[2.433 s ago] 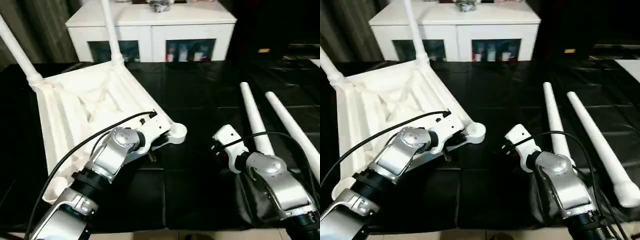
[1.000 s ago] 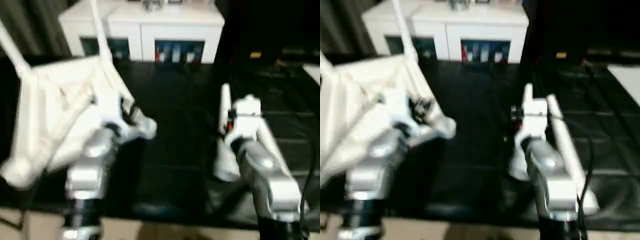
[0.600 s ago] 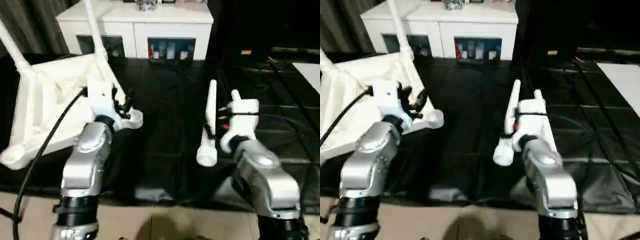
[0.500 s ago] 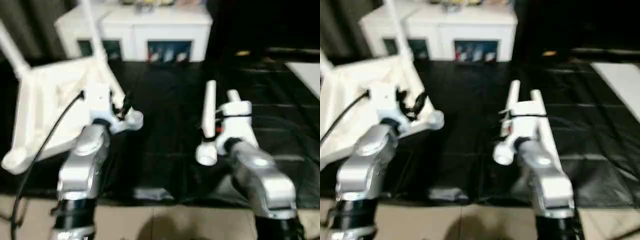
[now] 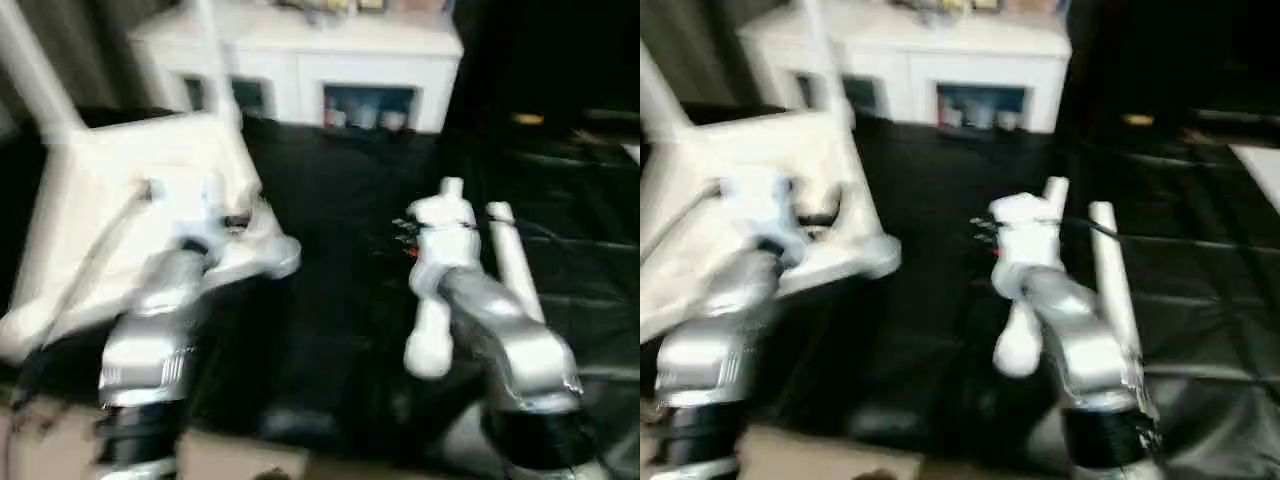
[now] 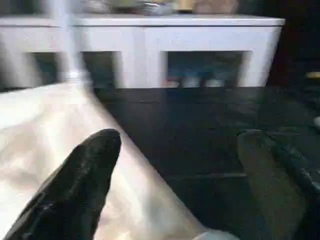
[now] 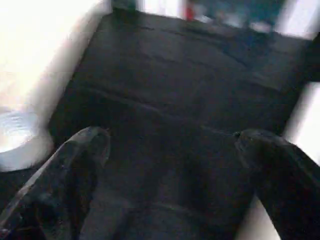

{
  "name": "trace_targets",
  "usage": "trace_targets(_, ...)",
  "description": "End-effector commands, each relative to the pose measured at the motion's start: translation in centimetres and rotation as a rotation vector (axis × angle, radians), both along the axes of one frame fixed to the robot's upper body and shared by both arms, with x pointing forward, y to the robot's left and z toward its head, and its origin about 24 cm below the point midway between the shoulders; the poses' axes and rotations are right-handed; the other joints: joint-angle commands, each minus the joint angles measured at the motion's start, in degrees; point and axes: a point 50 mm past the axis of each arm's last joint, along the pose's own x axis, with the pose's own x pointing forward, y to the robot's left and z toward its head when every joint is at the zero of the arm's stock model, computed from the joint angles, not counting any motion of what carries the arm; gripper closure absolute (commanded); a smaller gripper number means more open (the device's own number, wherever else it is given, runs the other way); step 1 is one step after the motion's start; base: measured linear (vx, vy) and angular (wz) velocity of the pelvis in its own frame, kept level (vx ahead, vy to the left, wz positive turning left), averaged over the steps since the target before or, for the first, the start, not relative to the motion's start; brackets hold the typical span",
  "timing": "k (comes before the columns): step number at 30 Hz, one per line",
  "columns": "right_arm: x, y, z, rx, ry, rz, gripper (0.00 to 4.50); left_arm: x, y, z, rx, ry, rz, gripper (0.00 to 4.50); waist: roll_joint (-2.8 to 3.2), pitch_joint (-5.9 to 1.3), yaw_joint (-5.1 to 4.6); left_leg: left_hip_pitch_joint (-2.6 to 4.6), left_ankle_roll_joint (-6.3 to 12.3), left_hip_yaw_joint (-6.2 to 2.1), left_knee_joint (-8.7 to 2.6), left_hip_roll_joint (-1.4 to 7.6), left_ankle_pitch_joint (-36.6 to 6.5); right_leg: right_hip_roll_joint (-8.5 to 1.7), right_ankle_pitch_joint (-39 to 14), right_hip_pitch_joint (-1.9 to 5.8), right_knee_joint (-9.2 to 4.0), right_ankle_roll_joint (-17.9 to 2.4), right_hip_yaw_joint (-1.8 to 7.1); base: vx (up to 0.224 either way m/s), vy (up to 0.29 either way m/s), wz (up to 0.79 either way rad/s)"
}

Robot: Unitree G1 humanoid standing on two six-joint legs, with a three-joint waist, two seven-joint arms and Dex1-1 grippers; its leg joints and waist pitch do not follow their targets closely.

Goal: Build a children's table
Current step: Pick table leg

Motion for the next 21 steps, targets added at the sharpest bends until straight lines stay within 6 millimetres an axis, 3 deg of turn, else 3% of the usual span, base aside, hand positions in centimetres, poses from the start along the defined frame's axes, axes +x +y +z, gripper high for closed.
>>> trace_targets(1,0.3,-1.4,0.0,-0.032,0.031,-0.077,0.00,-0.3,-0.9,-0.3,0.008,0.032,-0.132,0.03,-1.42,-3.69,-0.85,4.55,4.97,1.24,-0.88,0.16,78.9,1.55,39.0,-0.92,-7.29,-6.1,-0.04,-0.255,0.136,0.14)
trace_targets(2,0.4,-1.5,0.0,-0.052,0.035,-0.090,0.00,-0.3,-0.8,-0.4,0.032,0.041,-0.143,0.03,-5.33,-3.48,-1.59,0.82,3.44,3.01,-1.92,-1.21,39.1,-3.00,41.1,3.17,-10.45,-7.6,2.46,-0.227,0.008,0.27)
trace_targets(3,0.5,-1.6,0.1,-0.060,0.037,-0.098,0.00,-0.5,-0.8,-0.5,0.041,0.049,-0.187,0.03,-4.47,-3.05,-0.28,0.35,4.27,1.51,-0.06,1.05,22.1,-9.17,38.1,4.16,-10.44,-14.2,5.85,-0.093,-0.044,0.14)
trace_targets(4,0.6,-1.8,0.2,-0.073,0.044,-0.111,0.00,-0.6,-0.8,-0.5,0.049,0.053,-0.223,0.03,-3.58,-3.53,-0.05,-0.35,3.17,-0.19,-0.91,4.66,7.6,-12.31,34.7,5.72,-11.91,-23.9,7.96,-0.096,-0.051,0.28)
trace_targets(5,0.7,-1.9,0.4,-0.073,0.047,-0.123,0.00,-0.6,-0.8,-0.5,0.062,0.060,-0.253,0.03,-2.63,-3.46,-0.54,-0.86,1.60,-0.12,-3.78,5.67,6.7,-8.72,29.3,6.25,-10.94,-28.3,5.48,0.000,0.000,0.00)
trace_targets(6,0.9,-2.0,0.5,-0.074,0.049,-0.131,0.00,-0.7,-0.7,-0.6,0.072,0.066,-0.270,0.03,-2.22,-3.14,-1.24,-0.83,1.56,0.55,-5.08,5.60,7.5,-5.95,25.0,5.37,-10.39,-28.3,3.93,-0.064,-0.043,0.14)
trace_targets(7,1.0,-2.1,0.7,-0.086,0.052,-0.143,0.00,-1.0,-0.7,-0.7,0.107,0.076,-0.341,0.03,-1.03,-2.54,-2.90,-0.01,2.48,0.76,-6.63,5.92,5.9,-2.35,12.6,3.43,-9.56,-25.3,1.54,-0.061,-0.036,0.00)
trace_targets(8,1.1,-2.1,0.9,-0.093,0.053,-0.150,0.00,-1.2,-0.8,-0.8,0.130,0.085,-0.392,0.03,-0.89,-2.20,-3.82,0.31,3.91,0.83,-6.95,6.10,0.7,-2.08,2.1,3.08,-10.28,-21.7,1.00,-0.068,-0.027,0.01)
trace_targets(9,1.1,-2.1,0.9,-0.093,0.053,-0.150,0.00,-1.2,-0.8,-0.8,0.130,0.085,-0.392,0.03,-0.88,-1.96,-4.05,0.62,4.08,0.97,-7.00,6.36,-3.1,-2.31,-2.3,2.69,-10.87,-20.4,0.98,-0.059,-0.041,0.11)
trace_targets(10,1.3,-2.2,1.0,-0.107,0.083,-0.142,0.00,-2.1,-1.0,-0.8,0.171,0.115,-0.548,0.03,-1.42,-1.39,-4.38,1.33,3.07,1.40,-7.32,6.63,-11.6,-2.57,-11.5,2.09,-12.23,-17.8,1.06,-0.059,-0.041,0.11)
trace_targets(11,1.3,-2.1,1.0,-0.108,0.097,-0.137,0.00,-2.4,-1.1,-0.7,0.183,0.120,-0.598,0.03,-1.42,-1.02,-4.82,1.64,0.75,1.43,-7.71,6.75,-18.3,-2.88,-18.9,1.90,-12.62,-15.5,1.25,-0.051,-0.056,0.17)
trace_targets(12,1.3,-2.2,0.8,-0.113,0.141,-0.137,0.00,-2.8,-1.2,-0.6,0.180,0.150,-0.666,0.03,-1.68,-0.90,-5.06,1.68,-0.36,1.52,-7.84,6.85,-20.5,-2.93,-21.5,1.85,-12.77,-14.4,1.19,-0.057,-0.056,0.15)
trace_targets(13,1.3,-2.1,0.6,-0.087,0.186,-0.133,0.00,-3.3,-1.4,-0.5,0.204,0.168,-0.755,0.03,-1.48,-0.89,-5.23,2.04,-2.33,1.83,-7.97,7.00,-23.2,-2.85,-24.0,1.33,-12.92,-12.9,1.21,-0.057,-0.056,0.15)
trace_targets(15,1.4,-2.1,-0.2,-0.076,0.312,-0.148,0.00,-4.3,-1.7,-0.3,0.280,0.247,-0.929,0.03,-1.49,-0.95,-5.81,1.71,-3.07,1.92,-8.13,6.81,-23.2,-3.08,-24.8,1.67,-12.98,-12.1,1.36,-0.055,-0.062,0.11)
trace_targets(17,1.4,-2.2,-0.6,-0.083,0.348,-0.163,0.00,-4.6,-1.8,-0.2,0.304,0.269,-0.978,0.03,-1.80,-0.82,-6.58,1.15,-4.01,1.94,-8.18,6.86,-22.1,-3.44,-27.5,2.19,-13.25,-11.0,1.25,-0.047,-0.057,0.05)
trace_targets(19,1.1,-1.8,-1.8,-0.044,0.463,-0.136,0.00,-4.9,-2.2,0.3,0.314,0.282,-1.039,0.03,-1.59,-1.09,-6.78,1.53,-3.95,2.26,-7.69,6.56,-20.1,-3.66,-30.0,1.95,-13.63,-10.6,1.25,-0.028,-0.054,0.08)
trace_targets(21,1.0,-1.6,-2.2,-0.005,0.503,-0.122,0.00,-4.8,-2.4,0.5,0.310,0.279,-1.049,0.03,-1.46,-1.10,-7.02,0.92,-3.82,2.07,-7.83,6.78,-18.9,-3.76,-29.4,2.49,-13.64,-10.9,0.81,-0.007,-0.026,0.04)
